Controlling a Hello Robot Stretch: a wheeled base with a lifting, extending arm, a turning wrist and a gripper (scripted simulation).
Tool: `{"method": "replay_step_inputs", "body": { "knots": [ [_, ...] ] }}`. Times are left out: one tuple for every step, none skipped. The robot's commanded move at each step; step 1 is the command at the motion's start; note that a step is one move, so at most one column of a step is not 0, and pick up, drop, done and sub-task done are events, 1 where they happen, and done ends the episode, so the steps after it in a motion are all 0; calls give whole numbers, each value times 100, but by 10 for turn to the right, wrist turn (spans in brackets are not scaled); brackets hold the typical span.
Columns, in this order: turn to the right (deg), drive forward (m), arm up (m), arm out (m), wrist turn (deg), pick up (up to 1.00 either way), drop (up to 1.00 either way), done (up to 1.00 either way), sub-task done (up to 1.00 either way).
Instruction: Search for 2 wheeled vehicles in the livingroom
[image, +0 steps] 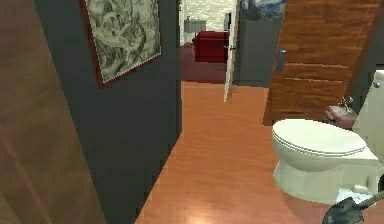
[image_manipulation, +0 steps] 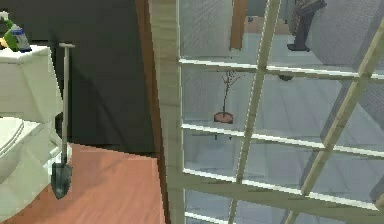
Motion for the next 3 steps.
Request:
{"method": "replay_step_inputs", "body": {
  "knots": [
    [30,0,0,0,0,0,0,0,0],
    [0,100,0,0,0,0,0,0,0],
    [0,30,0,0,0,0,0,0,0]
  ]
}}
